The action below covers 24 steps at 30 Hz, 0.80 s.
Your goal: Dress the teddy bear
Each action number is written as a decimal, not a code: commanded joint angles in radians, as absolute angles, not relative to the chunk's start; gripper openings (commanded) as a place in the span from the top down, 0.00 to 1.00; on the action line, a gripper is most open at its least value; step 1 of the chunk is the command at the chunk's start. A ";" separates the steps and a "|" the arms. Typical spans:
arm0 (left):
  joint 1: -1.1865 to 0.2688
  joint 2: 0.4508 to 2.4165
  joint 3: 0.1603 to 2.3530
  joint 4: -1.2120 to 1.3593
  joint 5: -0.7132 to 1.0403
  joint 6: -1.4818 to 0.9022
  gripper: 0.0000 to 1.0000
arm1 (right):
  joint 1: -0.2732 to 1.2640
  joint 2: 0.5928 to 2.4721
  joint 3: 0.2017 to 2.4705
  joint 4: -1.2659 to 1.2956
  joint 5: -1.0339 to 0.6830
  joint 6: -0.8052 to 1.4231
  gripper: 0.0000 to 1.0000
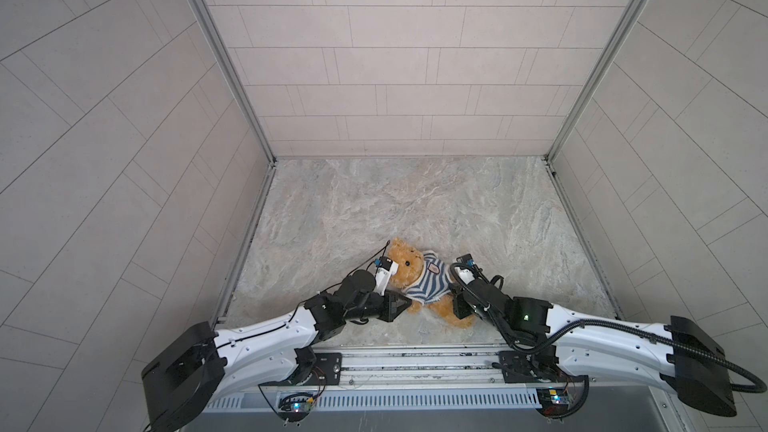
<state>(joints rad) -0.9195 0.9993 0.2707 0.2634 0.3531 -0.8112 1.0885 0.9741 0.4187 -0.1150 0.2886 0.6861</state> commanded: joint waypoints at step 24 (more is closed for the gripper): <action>-1.041 0.912 0.229 0.088 -0.001 -0.904 0.49 | 1.194 1.256 0.548 0.037 0.360 0.763 1.00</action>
<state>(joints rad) -1.0256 0.9142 0.2459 0.1108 0.0399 -0.8936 1.1896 1.2503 0.5499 0.0254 0.3382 0.7376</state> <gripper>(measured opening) 0.503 0.053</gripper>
